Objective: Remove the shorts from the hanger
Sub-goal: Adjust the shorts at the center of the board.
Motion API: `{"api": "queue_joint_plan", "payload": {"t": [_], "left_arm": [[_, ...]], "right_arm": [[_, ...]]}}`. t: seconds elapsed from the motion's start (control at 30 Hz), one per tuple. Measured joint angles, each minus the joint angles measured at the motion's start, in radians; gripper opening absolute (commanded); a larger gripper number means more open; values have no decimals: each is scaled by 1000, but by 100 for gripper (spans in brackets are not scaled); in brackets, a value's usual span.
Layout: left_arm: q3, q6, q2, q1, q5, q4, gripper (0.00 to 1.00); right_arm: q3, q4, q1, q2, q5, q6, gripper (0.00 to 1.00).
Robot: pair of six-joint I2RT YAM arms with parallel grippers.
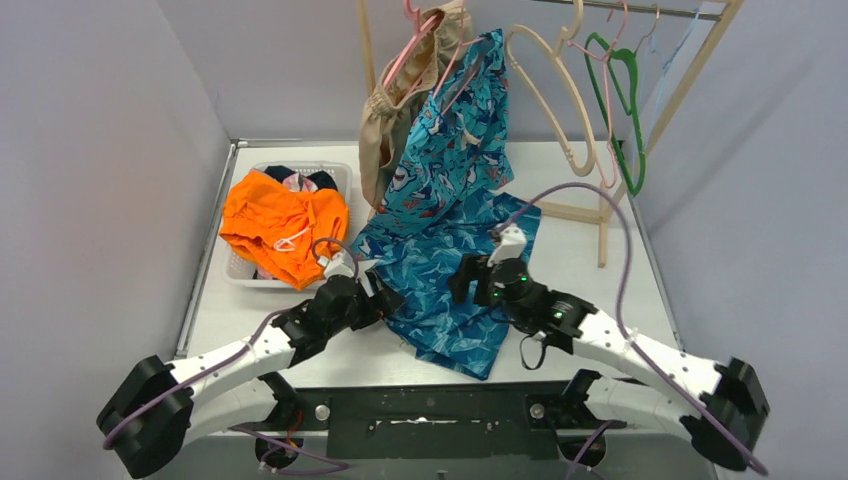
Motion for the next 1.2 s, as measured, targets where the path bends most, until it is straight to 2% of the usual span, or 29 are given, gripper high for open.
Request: {"api": "queue_joint_plan", "payload": {"t": [0.1, 0.23, 0.3, 0.43, 0.53, 0.67, 0.87, 1.13, 1.2], "left_arm": [[-39, -23, 31, 6, 8, 23, 80], [-85, -59, 4, 13, 8, 34, 80], [-110, -76, -48, 18, -1, 28, 80], [-125, -92, -168, 28, -29, -3, 80], [-125, -91, -236, 37, -45, -18, 80], [-125, -86, -236, 52, -44, -21, 80], [-114, -69, -82, 67, 28, 25, 80], [-86, -24, 85, 68, 168, 107, 80], [-86, -10, 129, 66, 222, 144, 77]], "right_arm": [[31, 16, 106, 163, 64, -29, 79], [105, 28, 152, 378, 121, -71, 76], [126, 44, 153, 457, 135, -82, 68], [124, 54, 158, 549, 137, -75, 47], [76, 84, 182, 559, 134, -33, 39], [-37, 156, 269, 528, 130, 40, 35], [-84, 210, 357, 497, 127, 148, 38], [-137, 318, 356, 496, 181, 326, 38], [-171, 372, 349, 484, 190, 366, 39]]}}
